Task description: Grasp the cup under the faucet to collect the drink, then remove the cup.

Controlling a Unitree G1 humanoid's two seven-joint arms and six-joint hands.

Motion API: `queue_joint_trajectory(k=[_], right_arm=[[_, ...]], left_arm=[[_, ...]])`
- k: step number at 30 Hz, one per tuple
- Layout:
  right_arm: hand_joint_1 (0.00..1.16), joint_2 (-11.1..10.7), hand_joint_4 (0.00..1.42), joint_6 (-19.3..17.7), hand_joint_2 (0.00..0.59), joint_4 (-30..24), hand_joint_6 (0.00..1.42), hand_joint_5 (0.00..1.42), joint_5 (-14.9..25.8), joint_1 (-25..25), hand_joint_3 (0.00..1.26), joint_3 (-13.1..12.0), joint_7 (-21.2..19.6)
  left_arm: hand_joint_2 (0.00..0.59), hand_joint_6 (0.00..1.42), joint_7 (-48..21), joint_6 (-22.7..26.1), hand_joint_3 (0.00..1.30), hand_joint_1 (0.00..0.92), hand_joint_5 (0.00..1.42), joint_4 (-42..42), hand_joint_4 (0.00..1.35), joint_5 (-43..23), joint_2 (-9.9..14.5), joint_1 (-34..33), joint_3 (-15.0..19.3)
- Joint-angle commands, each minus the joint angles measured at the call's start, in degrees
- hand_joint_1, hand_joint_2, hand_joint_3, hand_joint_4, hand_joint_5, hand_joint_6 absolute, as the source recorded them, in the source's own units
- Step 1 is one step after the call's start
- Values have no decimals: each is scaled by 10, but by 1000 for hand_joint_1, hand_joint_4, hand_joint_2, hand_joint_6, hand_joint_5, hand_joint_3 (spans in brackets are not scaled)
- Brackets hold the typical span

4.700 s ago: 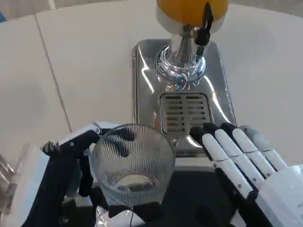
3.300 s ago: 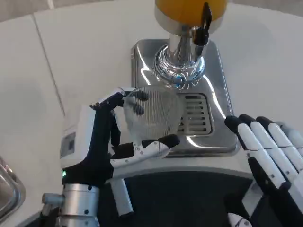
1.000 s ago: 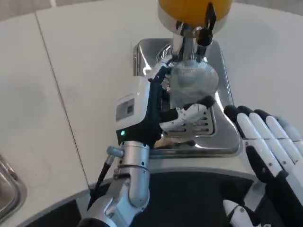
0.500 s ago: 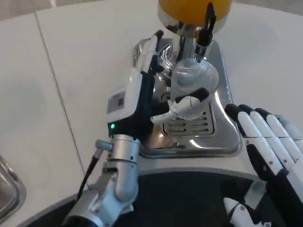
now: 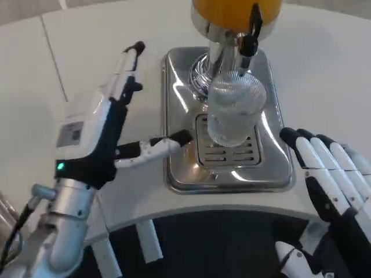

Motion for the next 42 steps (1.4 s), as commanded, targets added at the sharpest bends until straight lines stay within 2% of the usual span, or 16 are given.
queue_joint_trajectory(k=[1, 6, 8, 10, 13, 15, 19, 23, 27, 31, 36, 42], right_arm=[[178, 5, 0, 15, 550, -3, 0, 0, 9, 14, 0, 12, -15], [178, 11, 0, 39, 550, 5, 0, 0, 20, 20, 0, 28, -24], [178, 10, 0, 53, 550, 4, 0, 0, 28, 16, 0, 30, -22], [178, 7, 0, 69, 550, 3, 0, 0, 36, 8, 0, 30, -20], [178, 1, 0, 98, 550, -2, 0, 0, 43, -12, 0, 32, -12], [178, -1, 0, 118, 550, -4, 0, 0, 49, -22, 0, 36, -8], [178, 9, 0, 173, 549, 2, 0, 0, 65, -53, 0, 50, -5], [178, 8, 0, 224, 549, 10, 0, 0, 67, -95, 0, 61, -2], [173, 2, 0, 274, 547, 14, 0, 0, 59, -168, 0, 63, 7], [156, -12, 0, 318, 531, 23, 0, 0, 62, -232, 0, 55, 13], [118, -31, 0, 350, 536, 35, 0, 0, 67, -285, 0, 56, 15], [69, -44, 0, 366, 523, 62, 0, 0, 78, -337, 0, 61, 6]], left_arm=[[83, 313, -43, 2, 11, 409, 322, -91, 8, 7, 43, 82, 29], [75, 264, -73, 3, 0, 375, 246, -224, 0, 35, 97, 200, 82], [74, 221, -90, 11, 0, 323, 200, -269, 0, 49, 108, 236, 100], [58, 150, -106, 21, 0, 224, 117, -310, 0, 72, 119, 269, 116], [45, 64, -152, 56, 0, 134, 20, -383, 0, 117, 128, 327, 143], [39, 25, -179, 76, 0, 86, 1, -413, 0, 129, 121, 354, 150], [47, 0, -193, 104, 0, 35, 0, -476, 0, 177, 94, 424, 152], [51, 0, -197, 112, 0, 0, 0, -496, 0, 195, 74, 449, 149], [55, 0, -190, 118, 0, 0, 0, -509, 0, 210, 47, 467, 141], [42, 0, -188, 116, 0, 0, 0, -514, 0, 215, 26, 477, 135], [33, 0, -188, 113, 0, 0, 0, -522, 0, 213, 4, 481, 126], [24, 0, -192, 112, 0, 0, 0, -523, 0, 215, -5, 483, 119]])
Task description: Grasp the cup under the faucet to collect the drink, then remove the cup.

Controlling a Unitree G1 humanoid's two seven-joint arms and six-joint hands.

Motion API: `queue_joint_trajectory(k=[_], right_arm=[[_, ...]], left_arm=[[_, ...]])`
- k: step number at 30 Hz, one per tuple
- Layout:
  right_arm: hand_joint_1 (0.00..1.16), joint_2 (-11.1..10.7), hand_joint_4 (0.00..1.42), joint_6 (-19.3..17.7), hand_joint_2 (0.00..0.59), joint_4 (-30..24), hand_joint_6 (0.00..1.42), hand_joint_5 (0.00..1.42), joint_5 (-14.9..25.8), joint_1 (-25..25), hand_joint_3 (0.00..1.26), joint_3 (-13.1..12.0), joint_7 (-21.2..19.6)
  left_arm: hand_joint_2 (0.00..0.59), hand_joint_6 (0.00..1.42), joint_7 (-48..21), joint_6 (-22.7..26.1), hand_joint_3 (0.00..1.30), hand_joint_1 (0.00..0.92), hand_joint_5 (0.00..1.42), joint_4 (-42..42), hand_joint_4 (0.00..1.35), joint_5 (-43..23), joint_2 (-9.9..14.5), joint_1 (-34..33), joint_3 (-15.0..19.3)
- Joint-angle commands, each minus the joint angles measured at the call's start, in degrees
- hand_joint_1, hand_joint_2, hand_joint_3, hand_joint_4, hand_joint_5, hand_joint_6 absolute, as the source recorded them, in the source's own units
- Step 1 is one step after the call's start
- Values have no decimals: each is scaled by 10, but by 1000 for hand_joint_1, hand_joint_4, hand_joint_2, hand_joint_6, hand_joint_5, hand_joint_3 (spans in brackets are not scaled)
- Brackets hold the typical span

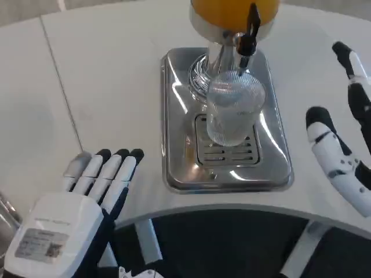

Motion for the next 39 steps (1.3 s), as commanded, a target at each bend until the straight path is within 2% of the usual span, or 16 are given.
queue_joint_trajectory(k=[1, 8, 15, 23, 30, 34, 39], right_arm=[[67, -9, 0, 14, 523, 25, 0, 0, 14, -36, 0, 2, -9], [33, 1, 0, 17, 516, 74, 0, 0, 6, -96, 0, 41, -42], [18, 3, 0, 19, 515, 109, 0, 0, 24, -143, 0, 48, -68], [11, 9, 0, 31, 515, 140, 0, 0, 25, -211, 0, 61, -92], [7, 27, 0, 26, 515, 178, 0, 0, 34, -241, 0, 75, -128], [5, 33, 0, 16, 518, 193, 0, 0, 44, -240, 0, 85, -149], [23, 27, 0, -46, 535, 243, 0, 0, 55, -243, 0, 102, -191]], left_arm=[[23, 0, -1, -5, 0, 0, 0, -4, 0, 5, -7, 6, -7], [19, 0, -1, -7, 0, 0, 0, 6, 0, 4, -12, -3, -19], [20, 0, -4, -3, 0, 0, 0, 6, 0, -1, -21, -16, -28], [24, 0, -2, -7, 0, 0, 0, 5, 0, -8, -25, -24, -34], [24, 0, -1, -13, 0, 0, 0, 5, 0, -13, -29, -18, -35], [24, 0, -2, -14, 0, 0, 0, 5, 0, -15, -30, -15, -34], [26, 0, 0, -18, 0, 0, 0, 5, 0, -15, -28, -12, -31]])
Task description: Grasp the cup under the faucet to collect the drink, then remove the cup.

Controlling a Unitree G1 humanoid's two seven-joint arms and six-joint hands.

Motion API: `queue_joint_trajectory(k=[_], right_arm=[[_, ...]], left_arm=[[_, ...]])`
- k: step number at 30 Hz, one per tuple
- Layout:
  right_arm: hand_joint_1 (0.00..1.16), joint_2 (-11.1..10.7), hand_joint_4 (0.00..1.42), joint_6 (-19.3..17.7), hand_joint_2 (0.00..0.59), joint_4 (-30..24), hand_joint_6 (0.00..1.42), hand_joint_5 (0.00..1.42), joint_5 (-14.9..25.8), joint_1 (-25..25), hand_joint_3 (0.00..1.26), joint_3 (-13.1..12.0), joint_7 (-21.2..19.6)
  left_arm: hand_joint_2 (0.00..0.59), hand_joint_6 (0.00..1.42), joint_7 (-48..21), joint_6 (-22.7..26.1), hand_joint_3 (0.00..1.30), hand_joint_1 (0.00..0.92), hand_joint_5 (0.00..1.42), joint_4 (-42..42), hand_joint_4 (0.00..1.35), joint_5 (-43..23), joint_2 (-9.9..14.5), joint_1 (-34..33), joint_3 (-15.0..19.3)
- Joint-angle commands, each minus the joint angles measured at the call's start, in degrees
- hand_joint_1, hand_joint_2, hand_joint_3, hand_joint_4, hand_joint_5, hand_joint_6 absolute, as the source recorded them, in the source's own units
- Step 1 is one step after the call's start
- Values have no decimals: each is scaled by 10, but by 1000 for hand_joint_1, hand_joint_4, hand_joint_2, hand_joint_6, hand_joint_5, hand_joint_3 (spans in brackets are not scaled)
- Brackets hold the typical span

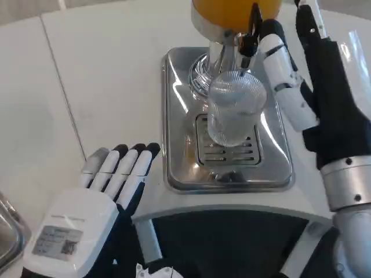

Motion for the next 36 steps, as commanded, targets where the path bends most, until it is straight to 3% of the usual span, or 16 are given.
queue_joint_trajectory(k=[1, 8, 19, 24, 27, 32, 36], right_arm=[[26, -8, 0, -59, 535, 42, 0, 0, 11, -5, 0, 15, -38], [77, 12, 0, -93, 527, 95, 0, 0, 35, -3, 0, 23, -84], [93, 15, 0, -76, 528, 126, 0, 0, 73, -30, 0, 22, -78], [90, 2, 0, -33, 528, 120, 0, 0, 87, -54, 0, 19, -35], [44, -8, 0, 14, 518, 106, 0, 0, 94, -66, 0, 20, 0], [1, -38, 0, 92, 502, 80, 0, 0, 104, -94, 0, 14, 62], [0, -62, 0, 133, 502, 57, 0, 0, 105, -113, 0, 16, 97]], left_arm=[[26, 0, -1, -8, 0, 0, 0, 5, 0, -7, 1, 9, -1], [32, 0, -2, -6, 0, 0, 0, 7, 0, -10, 4, 11, 7], [33, 0, 0, -7, 0, 0, 0, 12, 0, -15, 7, 7, 12], [33, 0, 1, -9, 0, 0, 0, 15, 0, -19, 8, 5, 12], [33, 0, 2, -11, 0, 0, 0, 16, 0, -22, 9, 3, 12], [33, 0, 3, -17, 0, 0, 0, 17, 0, -25, 11, -1, 10], [33, 0, 2, -21, 0, 0, 0, 19, 0, -26, 11, -3, 9]])
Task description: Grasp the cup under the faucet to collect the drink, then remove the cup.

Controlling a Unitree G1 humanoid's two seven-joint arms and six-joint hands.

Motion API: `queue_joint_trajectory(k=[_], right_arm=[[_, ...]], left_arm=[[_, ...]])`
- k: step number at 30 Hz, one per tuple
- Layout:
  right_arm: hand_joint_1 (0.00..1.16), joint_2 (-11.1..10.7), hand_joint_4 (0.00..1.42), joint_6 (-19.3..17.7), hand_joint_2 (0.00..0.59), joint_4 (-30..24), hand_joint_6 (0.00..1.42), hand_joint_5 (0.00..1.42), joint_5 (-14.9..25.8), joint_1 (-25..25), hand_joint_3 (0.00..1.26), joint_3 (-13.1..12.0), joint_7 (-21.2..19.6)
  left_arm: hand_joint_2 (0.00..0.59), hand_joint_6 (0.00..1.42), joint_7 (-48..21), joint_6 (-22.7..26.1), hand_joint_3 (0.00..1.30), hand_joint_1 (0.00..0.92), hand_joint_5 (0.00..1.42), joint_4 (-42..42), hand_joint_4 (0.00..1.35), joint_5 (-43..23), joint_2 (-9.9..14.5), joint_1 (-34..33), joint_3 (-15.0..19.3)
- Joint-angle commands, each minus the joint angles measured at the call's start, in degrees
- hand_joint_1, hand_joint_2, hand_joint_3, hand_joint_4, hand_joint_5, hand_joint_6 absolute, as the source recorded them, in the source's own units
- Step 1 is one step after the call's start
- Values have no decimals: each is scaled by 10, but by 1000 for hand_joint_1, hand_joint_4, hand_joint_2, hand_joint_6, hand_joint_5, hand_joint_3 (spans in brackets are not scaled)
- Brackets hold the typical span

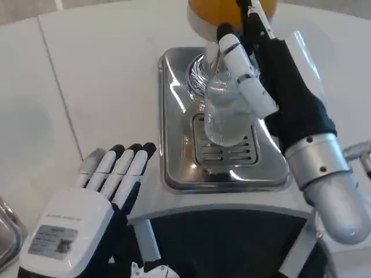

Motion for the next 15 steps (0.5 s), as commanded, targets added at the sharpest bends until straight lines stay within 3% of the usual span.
queue_joint_trajectory(k=[1, 8, 15], right_arm=[[0, -28, 0, 54, 500, -24, 0, 0, 5, -20, 0, 3, 45], [0, -72, 0, 91, 501, -55, 0, 0, 1, -37, 0, 18, 91], [0, -90, 0, 86, 512, -59, 0, 0, -13, -53, 0, 37, 95]], left_arm=[[33, 0, 2, -11, 0, 0, 0, 8, 0, -5, 3, 0, -1], [35, 0, 0, -17, 0, 0, 0, 10, 0, -4, 2, -5, -4], [36, 0, -1, -16, 0, 0, 0, 9, 0, -3, 0, -6, -8]])
